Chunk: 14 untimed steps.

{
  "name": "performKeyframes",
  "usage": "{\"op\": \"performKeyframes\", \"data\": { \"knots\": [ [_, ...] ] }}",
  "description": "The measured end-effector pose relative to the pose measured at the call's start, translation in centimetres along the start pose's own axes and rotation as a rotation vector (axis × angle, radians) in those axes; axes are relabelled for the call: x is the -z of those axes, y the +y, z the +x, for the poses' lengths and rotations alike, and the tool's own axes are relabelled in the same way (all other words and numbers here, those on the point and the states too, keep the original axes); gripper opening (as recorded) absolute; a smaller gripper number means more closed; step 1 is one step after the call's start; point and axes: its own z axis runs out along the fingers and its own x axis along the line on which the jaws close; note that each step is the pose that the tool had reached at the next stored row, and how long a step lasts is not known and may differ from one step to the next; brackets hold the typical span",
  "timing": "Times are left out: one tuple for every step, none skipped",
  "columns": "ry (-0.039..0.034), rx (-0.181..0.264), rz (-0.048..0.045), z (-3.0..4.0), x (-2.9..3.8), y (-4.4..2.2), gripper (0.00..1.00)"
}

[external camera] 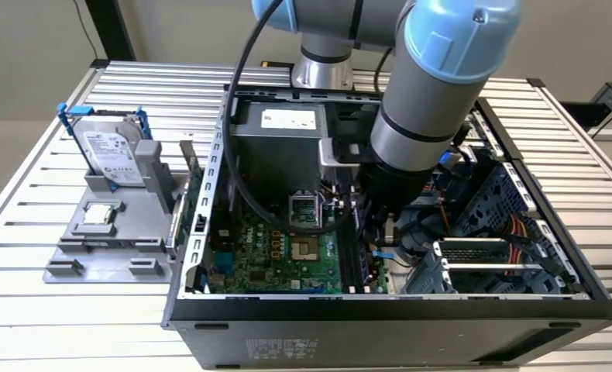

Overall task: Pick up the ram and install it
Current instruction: 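Press down the ram until it locks into place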

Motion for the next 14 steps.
{"op": "performKeyframes", "data": {
  "knots": [
    [0.0000, 0.000, 0.0000, 0.00, -0.06, 0.00, 0.00],
    [0.0001, 0.000, 0.0000, 0.00, -0.10, 0.00, 0.00],
    [0.0001, 0.000, -0.0001, 0.01, -0.14, 0.00, 0.00],
    [0.0002, 0.000, 0.0000, 0.01, -0.18, 0.00, 0.00],
    [0.0001, 0.000, 0.0000, 0.01, -0.23, 0.00, 0.00],
    [0.0000, 0.000, 0.0000, 0.01, -0.28, -0.01, 0.00],
    [0.0000, 0.000, 0.0000, 0.01, -0.34, -0.01, 0.00],
    [0.0003, 0.000, -0.0001, 0.01, -0.38, -0.01, 0.00],
    [0.0006, 0.000, -0.0002, 0.02, -0.40, -0.01, 0.00],
    [0.0006, 0.000, -0.0002, 0.02, -0.40, -0.01, 0.00],
    [0.0005, 0.000, -0.0001, 0.02, -0.41, -0.01, 0.00],
    [0.0003, 0.000, -0.0001, 0.02, -0.42, -0.01, 0.00],
    [0.0002, 0.000, -0.0001, 0.01, -0.43, -0.01, 0.00],
    [0.0001, 0.000, -0.0001, 0.01, -0.43, -0.01, 0.00]
  ]
}}
